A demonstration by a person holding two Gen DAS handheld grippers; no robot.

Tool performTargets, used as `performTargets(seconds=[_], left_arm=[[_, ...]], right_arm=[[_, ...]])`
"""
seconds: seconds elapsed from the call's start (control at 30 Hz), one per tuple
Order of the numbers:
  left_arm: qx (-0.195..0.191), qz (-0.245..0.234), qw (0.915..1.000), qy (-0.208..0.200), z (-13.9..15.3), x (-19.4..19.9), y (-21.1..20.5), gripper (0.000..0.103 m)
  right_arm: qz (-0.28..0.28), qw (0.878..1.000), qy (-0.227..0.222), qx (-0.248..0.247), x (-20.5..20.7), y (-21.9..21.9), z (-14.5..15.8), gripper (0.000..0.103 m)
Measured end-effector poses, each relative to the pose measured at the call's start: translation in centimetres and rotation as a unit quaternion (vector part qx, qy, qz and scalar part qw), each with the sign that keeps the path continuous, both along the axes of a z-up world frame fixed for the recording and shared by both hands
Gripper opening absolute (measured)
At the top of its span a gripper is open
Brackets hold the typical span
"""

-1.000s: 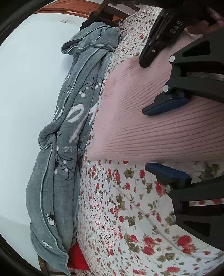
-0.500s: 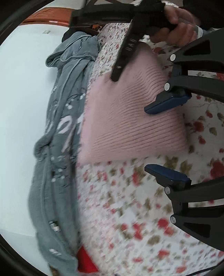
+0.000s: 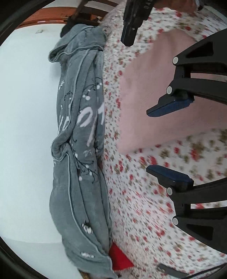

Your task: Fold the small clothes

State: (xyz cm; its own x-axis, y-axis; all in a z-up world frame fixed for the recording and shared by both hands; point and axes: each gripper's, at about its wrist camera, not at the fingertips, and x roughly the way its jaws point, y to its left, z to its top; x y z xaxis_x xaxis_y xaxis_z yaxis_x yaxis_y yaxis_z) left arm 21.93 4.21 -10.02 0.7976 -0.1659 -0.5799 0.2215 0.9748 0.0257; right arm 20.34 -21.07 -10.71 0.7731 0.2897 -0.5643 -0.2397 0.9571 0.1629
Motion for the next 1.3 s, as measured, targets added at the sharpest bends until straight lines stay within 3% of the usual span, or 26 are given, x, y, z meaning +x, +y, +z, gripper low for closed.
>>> performTargets(seconds=[0.13, 0.23, 0.37, 0.43, 0.5, 0.6, 0.67, 0.83, 0.93, 1.03, 1.1, 1.2, 1.23, 1.27, 1.3], left_arm=[[0.011, -0.015, 0.9998, 0.001, 0.5, 4.0, -1.9, 0.055], [-0.007, -0.048, 0.9977, 0.047, -0.8, 7.1, -3.1, 0.054], [0.043, -0.037, 0.9934, 0.1, -5.0, 9.3, -4.9, 0.053], [0.056, -0.033, 0.9932, 0.096, -6.1, 8.7, -4.9, 0.053], [0.023, -0.036, 0.9956, 0.083, -5.6, 7.2, -3.5, 0.053], [-0.037, -0.032, 0.9943, 0.094, -4.9, 5.6, -0.6, 0.054], [-0.074, -0.029, 0.991, 0.108, -4.7, 4.5, 1.3, 0.059], [-0.186, -0.046, 0.9682, 0.161, -5.4, 3.4, 4.1, 0.071], [-0.234, -0.033, 0.9502, 0.203, -7.5, 4.2, 4.4, 0.072], [-0.304, -0.04, 0.923, 0.233, -9.5, 5.2, 5.0, 0.075], [-0.324, -0.044, 0.9145, 0.238, -10.1, 5.7, 4.9, 0.075], [-0.317, -0.042, 0.9175, 0.237, -10.4, 6.6, 3.8, 0.071], [-0.317, -0.044, 0.9175, 0.236, -10.3, 7.0, 3.3, 0.058], [-0.315, -0.04, 0.9173, 0.24, -10.1, 7.4, 3.0, 0.053], [-0.312, -0.031, 0.9192, 0.238, -9.6, 7.6, 2.9, 0.05]], right_arm=[[-0.001, 1.0, 0.003, -0.007, 2.5, 1.0, 0.2, 0.021], [0.01, 0.999, 0.034, 0.035, 5.1, 1.6, -1.5, 0.021], [0.011, 0.993, 0.115, 0.011, 8.6, 2.8, -6.8, 0.02], [0.009, 0.994, 0.111, 0.015, 8.5, 2.4, -7.4, 0.02], [0.014, 0.994, 0.104, 0.041, 7.5, 1.2, -6.4, 0.02], [-0.008, 0.993, 0.109, 0.055, 6.1, -0.9, -4.8, 0.04], [-0.001, 0.991, 0.109, 0.083, 5.0, -2.4, -3.9, 0.048], [0.034, 0.972, 0.155, 0.174, 4.5, -3.4, -4.4, 0.068], [0.037, 0.962, 0.198, 0.186, 5.4, -2.1, -6.5, 0.069], [0.032, 0.956, 0.229, 0.182, 6.6, -0.7, -9.1, 0.07], [0.024, 0.955, 0.221, 0.196, 7.2, -0.4, -10.0, 0.074], [0.015, 0.955, 0.223, 0.197, 8.3, 0.4, -10.1, 0.076], [0.011, 0.955, 0.221, 0.195, 8.7, 0.7, -10.0, 0.075], [0.013, 0.956, 0.22, 0.196, 9.0, 0.9, -9.9, 0.068], [0.012, 0.956, 0.216, 0.198, 9.1, 1.0, -9.6, 0.05]])
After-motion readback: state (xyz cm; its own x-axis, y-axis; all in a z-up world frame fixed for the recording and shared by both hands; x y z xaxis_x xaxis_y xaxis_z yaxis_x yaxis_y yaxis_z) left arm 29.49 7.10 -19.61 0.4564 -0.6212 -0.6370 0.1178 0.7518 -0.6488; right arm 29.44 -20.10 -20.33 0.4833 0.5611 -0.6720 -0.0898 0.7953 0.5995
